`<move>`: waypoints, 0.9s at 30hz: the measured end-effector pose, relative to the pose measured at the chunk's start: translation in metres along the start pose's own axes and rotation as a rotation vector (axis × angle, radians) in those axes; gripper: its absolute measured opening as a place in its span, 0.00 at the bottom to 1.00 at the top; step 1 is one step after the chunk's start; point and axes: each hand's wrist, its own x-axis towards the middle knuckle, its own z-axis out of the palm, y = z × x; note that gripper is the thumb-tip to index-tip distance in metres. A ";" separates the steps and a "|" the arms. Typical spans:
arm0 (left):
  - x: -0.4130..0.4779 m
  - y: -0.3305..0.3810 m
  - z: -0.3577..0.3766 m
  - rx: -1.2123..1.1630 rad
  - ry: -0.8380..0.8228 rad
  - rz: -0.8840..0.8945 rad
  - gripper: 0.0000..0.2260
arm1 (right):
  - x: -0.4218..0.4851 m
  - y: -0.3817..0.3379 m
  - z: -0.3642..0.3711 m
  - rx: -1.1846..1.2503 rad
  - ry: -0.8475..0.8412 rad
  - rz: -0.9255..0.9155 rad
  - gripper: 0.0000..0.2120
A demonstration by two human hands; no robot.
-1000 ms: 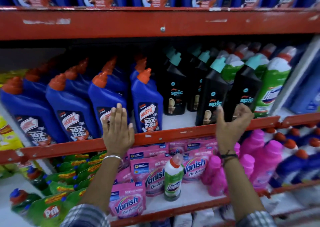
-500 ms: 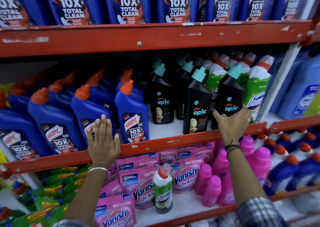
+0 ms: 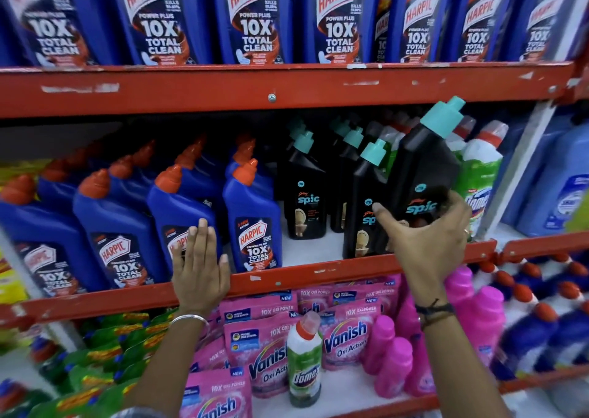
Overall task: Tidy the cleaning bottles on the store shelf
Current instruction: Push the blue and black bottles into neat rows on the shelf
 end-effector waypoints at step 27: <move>-0.003 -0.002 0.001 -0.037 0.021 0.023 0.25 | -0.098 -0.035 0.100 -0.112 -0.352 0.080 0.49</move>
